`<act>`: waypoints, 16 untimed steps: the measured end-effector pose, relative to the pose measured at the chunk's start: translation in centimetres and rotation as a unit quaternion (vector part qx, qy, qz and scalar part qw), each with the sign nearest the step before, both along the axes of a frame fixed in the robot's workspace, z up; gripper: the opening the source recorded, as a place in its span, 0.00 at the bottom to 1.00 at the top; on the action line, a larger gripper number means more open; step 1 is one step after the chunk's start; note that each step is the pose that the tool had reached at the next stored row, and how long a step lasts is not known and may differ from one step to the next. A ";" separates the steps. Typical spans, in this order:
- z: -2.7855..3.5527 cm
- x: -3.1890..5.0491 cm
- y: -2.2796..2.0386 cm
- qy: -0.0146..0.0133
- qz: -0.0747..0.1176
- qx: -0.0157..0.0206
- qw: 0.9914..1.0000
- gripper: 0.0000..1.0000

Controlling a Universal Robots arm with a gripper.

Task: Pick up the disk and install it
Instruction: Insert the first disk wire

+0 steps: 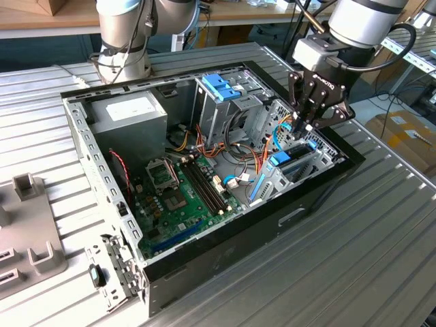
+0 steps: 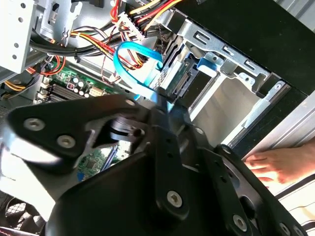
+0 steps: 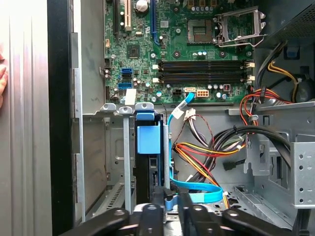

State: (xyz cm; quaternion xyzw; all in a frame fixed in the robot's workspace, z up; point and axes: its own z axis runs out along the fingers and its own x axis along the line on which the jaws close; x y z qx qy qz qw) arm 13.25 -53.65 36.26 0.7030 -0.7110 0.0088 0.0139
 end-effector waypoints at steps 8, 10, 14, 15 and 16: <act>-0.06 -0.01 -0.06 0.000 0.003 0.000 1.000 0.16; -0.08 -0.02 -0.16 -0.001 0.013 0.000 1.000 0.16; -0.18 -0.09 -0.32 -0.005 0.029 0.000 1.000 0.16; -0.20 -0.15 -0.35 -0.005 0.031 0.000 1.000 0.16; -0.24 -0.23 -0.41 -0.006 0.033 0.000 0.999 0.16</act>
